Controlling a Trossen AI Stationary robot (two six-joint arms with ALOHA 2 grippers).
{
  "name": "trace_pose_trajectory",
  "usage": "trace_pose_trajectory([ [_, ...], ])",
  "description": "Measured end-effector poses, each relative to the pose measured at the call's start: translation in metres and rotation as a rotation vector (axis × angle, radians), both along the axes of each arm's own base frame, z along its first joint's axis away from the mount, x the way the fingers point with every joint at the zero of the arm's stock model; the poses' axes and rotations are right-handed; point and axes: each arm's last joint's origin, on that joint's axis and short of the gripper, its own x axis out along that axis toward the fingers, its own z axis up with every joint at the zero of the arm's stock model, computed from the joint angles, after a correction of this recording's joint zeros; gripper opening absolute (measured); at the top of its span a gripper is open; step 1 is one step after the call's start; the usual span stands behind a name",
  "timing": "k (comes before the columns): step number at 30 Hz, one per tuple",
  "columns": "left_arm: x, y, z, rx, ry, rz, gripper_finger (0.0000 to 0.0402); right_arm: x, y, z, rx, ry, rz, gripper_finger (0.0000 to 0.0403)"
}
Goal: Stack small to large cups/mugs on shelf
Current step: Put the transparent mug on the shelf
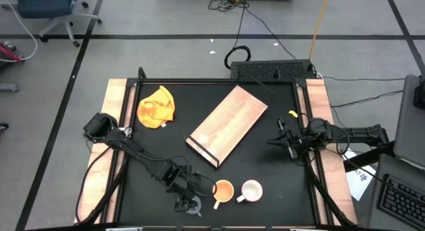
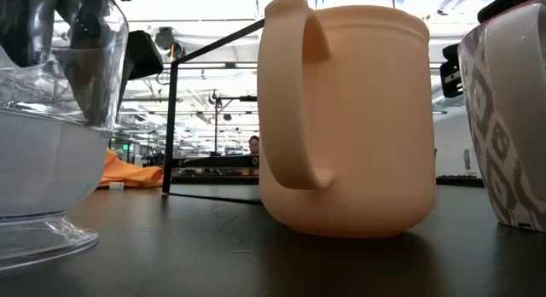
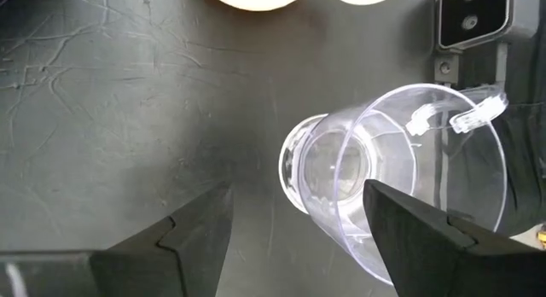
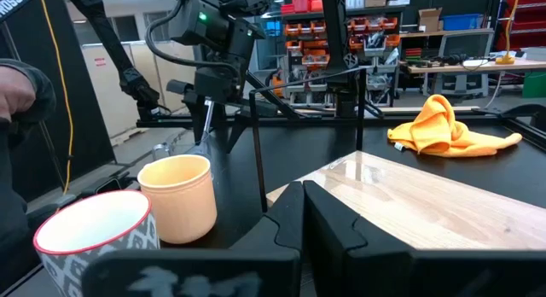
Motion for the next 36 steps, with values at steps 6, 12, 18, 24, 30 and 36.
trace_pose_trajectory([
  [6,-0.0001,-0.0002,0.0,-0.003,0.002,-0.003,0.0264,0.0,0.0,0.0,0.005,0.001,0.0,0.0],
  [12,-0.0002,-0.0003,0.0,-0.006,0.004,-0.004,0.0252,0.0,0.0,0.0,0.005,0.001,0.0,0.0],
  [18,0.0012,0.002,0.0,-0.011,0.007,0.001,0.0164,0.0,0.0,0.0,0.005,0.001,0.0,0.0],
  [24,0.004,0.007,0.0,-0.024,0.016,0.024,0.0041,0.0,0.0,0.0,0.005,0.001,0.0,0.0],
  [30,0.0041,0.0072,0.0001,-0.04,0.024,0.002,0.0011,0.0,0.0,0.0,0.005,0.001,0.0,0.0],
  [36,0.0041,0.0073,0.0001,-0.037,0.022,-0.003,0.0005,0.0,0.0,0.0,0.005,0.001,0.0,0.0],
])
